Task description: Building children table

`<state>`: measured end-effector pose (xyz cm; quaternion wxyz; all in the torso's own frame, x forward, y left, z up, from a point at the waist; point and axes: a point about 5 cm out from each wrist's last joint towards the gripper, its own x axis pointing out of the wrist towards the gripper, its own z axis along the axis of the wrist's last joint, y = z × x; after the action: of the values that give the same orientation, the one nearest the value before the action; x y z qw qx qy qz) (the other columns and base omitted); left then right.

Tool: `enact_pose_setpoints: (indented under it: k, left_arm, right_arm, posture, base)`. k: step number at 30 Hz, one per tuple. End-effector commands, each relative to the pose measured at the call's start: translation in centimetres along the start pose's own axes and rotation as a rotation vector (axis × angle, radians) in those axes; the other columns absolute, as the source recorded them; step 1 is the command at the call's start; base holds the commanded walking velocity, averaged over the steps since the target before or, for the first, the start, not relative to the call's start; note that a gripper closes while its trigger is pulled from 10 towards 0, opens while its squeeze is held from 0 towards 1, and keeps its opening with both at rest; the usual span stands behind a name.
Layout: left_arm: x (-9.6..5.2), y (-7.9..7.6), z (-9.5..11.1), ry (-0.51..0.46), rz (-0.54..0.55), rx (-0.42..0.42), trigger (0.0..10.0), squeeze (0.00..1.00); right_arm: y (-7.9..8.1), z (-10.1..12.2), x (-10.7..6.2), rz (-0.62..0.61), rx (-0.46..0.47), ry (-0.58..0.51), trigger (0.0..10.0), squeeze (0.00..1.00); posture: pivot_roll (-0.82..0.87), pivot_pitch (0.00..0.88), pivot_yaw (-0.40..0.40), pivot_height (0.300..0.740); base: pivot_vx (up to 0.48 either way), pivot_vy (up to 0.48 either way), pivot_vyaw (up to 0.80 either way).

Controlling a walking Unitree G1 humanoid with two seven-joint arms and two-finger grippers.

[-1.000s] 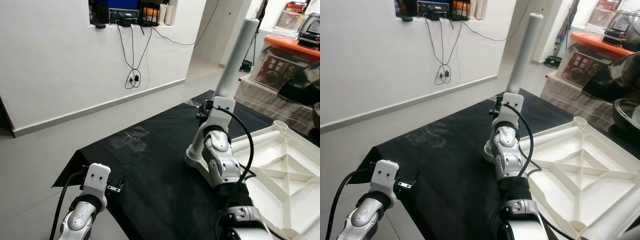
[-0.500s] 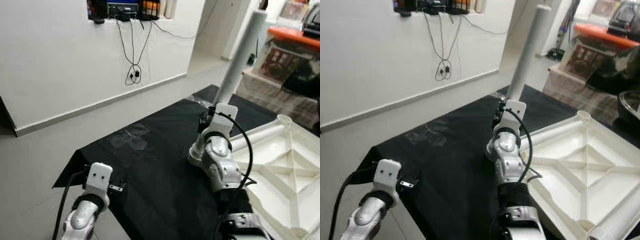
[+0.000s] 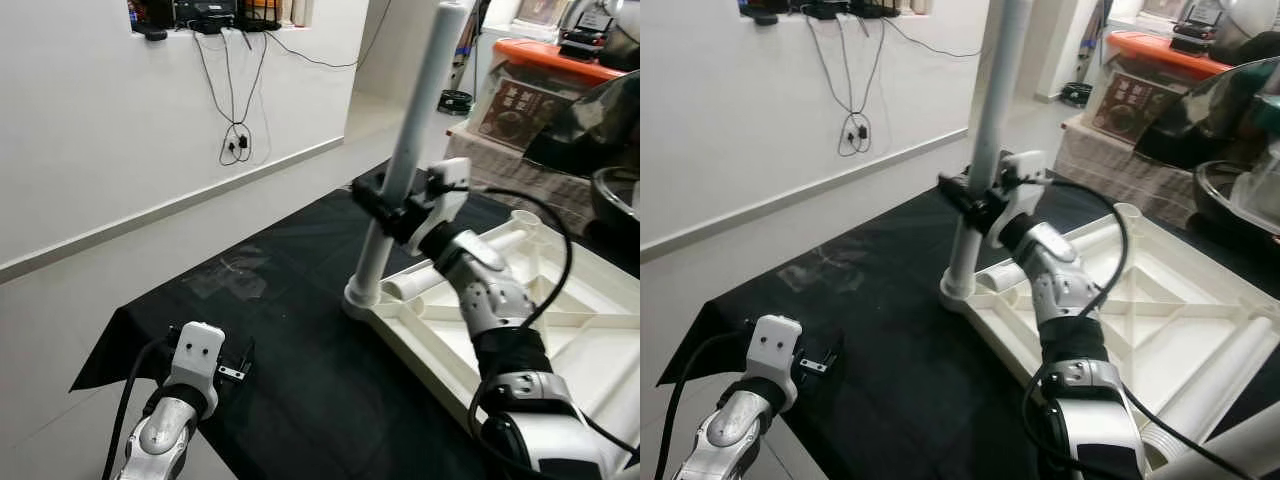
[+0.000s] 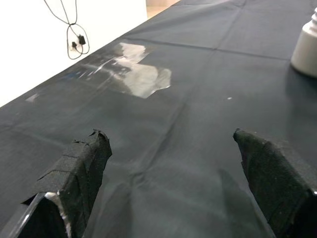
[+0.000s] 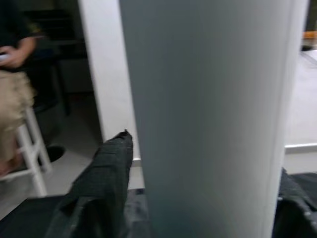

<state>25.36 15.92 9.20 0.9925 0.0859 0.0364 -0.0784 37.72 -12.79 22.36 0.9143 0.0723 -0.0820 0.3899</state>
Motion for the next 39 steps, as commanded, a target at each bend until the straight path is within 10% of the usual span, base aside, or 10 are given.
enact_pose_setpoints:
  k: [1,13,14,15,18,19,23,24,35,39]
  left_arm:
    - [0.0,-0.2,-0.3,0.008,-0.01,0.008,10.0,0.0]
    - [-0.5,-0.3,-0.5,0.017,-0.005,0.002,10.0,0.0]
    - [-0.5,-0.3,-0.5,0.018,-0.007,0.0,10.0,0.0]
    - [-0.5,-0.3,-0.5,0.02,-0.011,0.001,10.0,0.0]
    - [-0.4,-0.4,-0.6,0.022,-0.016,0.003,10.0,0.0]
    - [-0.4,-0.4,-0.6,0.022,-0.019,0.003,10.0,0.0]
    - [-0.2,-0.5,-0.5,0.02,-0.022,0.002,10.0,0.0]
    - [-0.2,-0.5,-0.5,0.02,-0.021,0.001,10.0,0.0]
    - [0.0,-0.6,-0.5,0.015,-0.024,0.001,10.0,0.0]
    - [0.1,-0.4,-0.3,0.011,-0.018,0.004,10.0,0.0]
  right_arm:
    - [1.0,-0.8,0.8,0.067,0.002,0.036,0.0,0.0]
    - [-2.8,-3.7,-5.5,-1.261,-0.121,0.122,0.0,0.0]
    - [-1.1,-4.0,-5.7,-1.212,-0.129,0.118,0.0,0.0]
    - [-0.2,-3.9,-5.0,-1.136,-0.104,0.089,10.0,0.0]
    - [1.1,-3.1,-4.0,-1.018,-0.057,-0.012,10.0,0.0]
    - [1.3,-2.4,-3.4,-0.951,-0.06,-0.053,10.0,1.0]
    - [0.8,-1.1,-2.0,-0.824,-0.062,-0.099,10.0,1.0]
    - [0.6,-0.2,-0.9,-0.739,-0.027,-0.124,10.0,0.0]
    - [3.4,0.3,2.6,0.135,0.109,-0.047,9.8,0.0]
    - [4.5,-1.8,3.9,0.106,0.047,0.047,0.0,0.0]
  posture:
    - [0.1,0.0,-0.125,0.74]
    - [0.09,0.0,-0.119,0.74]
    - [0.09,0.0,-0.116,0.74]
    - [0.08,0.0,-0.114,0.74]
    - [0.07,0.0,-0.107,0.74]
    - [0.07,0.0,-0.107,0.74]
    - [0.08,0.0,-0.109,0.74]
    - [0.08,0.0,-0.114,0.74]
    - [0.09,0.0,-0.117,0.74]
    - [0.1,0.0,-0.124,0.74]
  base:
    - [0.0,0.0,0.0]
    - [0.0,0.0,0.0]
    - [0.0,0.0,0.0]
    - [0.0,0.0,0.0]
    - [0.0,0.0,0.0]
    - [0.0,0.0,0.0]
    - [0.0,0.0,0.0]
    - [0.0,0.0,0.0]
    - [0.0,0.0,0.0]
    - [0.0,0.0,0.0]
